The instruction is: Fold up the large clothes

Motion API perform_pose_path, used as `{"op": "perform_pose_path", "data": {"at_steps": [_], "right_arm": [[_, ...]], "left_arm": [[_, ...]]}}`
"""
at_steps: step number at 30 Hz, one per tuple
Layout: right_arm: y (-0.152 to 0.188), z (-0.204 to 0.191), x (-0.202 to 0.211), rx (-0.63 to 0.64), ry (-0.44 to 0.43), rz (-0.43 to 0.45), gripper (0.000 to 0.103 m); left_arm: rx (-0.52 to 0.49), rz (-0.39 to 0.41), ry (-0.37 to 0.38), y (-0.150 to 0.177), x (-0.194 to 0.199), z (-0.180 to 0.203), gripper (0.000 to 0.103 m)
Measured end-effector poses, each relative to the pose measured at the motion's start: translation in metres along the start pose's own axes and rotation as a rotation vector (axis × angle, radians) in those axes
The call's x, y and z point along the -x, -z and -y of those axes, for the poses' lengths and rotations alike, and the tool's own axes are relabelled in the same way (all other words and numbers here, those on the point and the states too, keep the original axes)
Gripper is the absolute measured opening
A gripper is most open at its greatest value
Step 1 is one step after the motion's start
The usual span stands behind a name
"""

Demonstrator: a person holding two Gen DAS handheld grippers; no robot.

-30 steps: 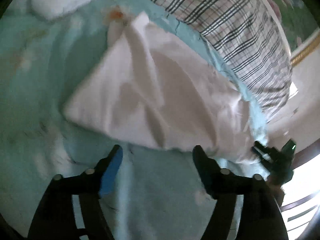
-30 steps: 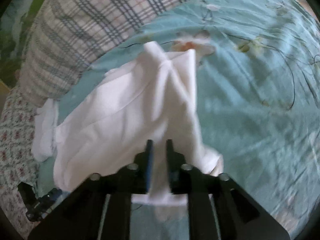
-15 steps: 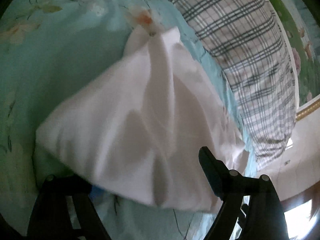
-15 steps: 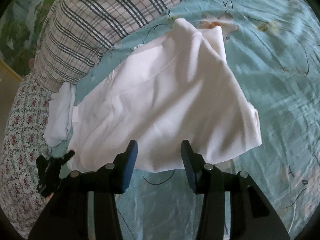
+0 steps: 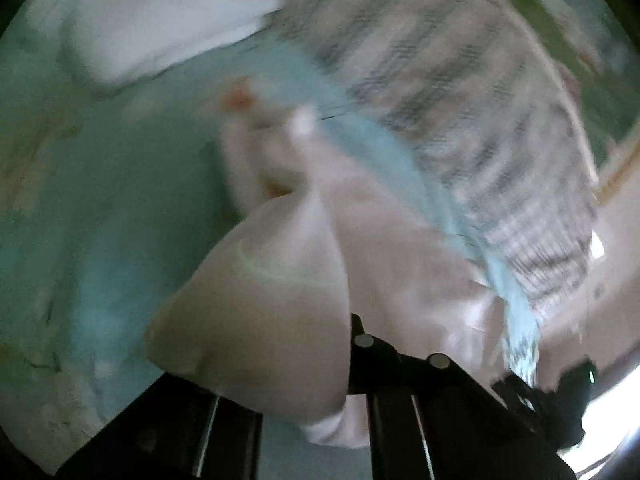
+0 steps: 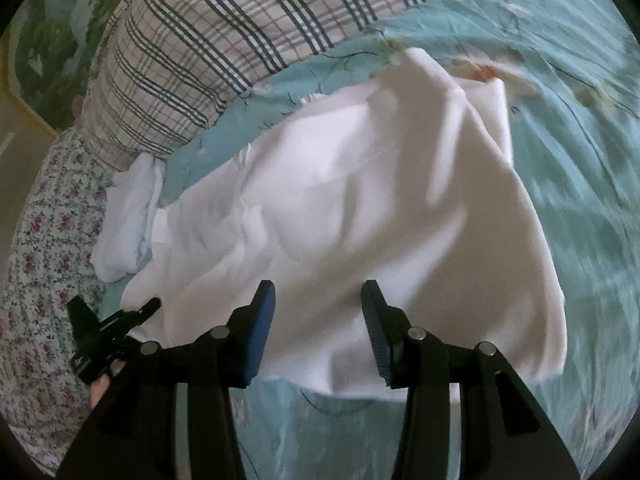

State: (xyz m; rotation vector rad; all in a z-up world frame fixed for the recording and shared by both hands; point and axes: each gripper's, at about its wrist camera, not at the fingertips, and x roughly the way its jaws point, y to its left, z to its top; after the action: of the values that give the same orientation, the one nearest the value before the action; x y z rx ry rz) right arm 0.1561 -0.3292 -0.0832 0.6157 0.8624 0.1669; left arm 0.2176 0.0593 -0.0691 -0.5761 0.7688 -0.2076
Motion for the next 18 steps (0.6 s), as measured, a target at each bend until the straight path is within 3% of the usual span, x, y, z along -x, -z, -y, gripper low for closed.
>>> {"op": "perform_pose_path", "data": {"at_steps": [4,9,11,14,16,18], "right_arm": [[-0.02,0.01,0.004,-0.049,-0.098,0.007,0.044],[-0.043,0.031,0.014,-0.152,-0.293,0.015,0.045],[-0.049,0.037,0.011,-0.19,-0.382,-0.007,0.048],[-0.051,0.046,0.0,-0.251,-0.418,-0.045,0.074],[-0.05,0.049,-0.009,-0.251,-0.363,-0.067,0.074],[-0.051,0.049,-0.017,-0.249,-0.374,-0.092,0.074]], "left_arm": [[-0.254,0.02,0.058,0.003,0.006,0.085,0.006],[-0.542,-0.069,0.118,0.05,-0.026,0.17,0.006],[-0.633,-0.118,0.081,0.078,-0.052,0.188,0.007],[-0.694,-0.184,0.018,0.11,-0.085,0.193,0.007],[-0.713,-0.177,-0.003,0.121,-0.089,0.192,0.007],[-0.73,-0.156,-0.002,0.124,-0.085,0.192,0.007]]}}
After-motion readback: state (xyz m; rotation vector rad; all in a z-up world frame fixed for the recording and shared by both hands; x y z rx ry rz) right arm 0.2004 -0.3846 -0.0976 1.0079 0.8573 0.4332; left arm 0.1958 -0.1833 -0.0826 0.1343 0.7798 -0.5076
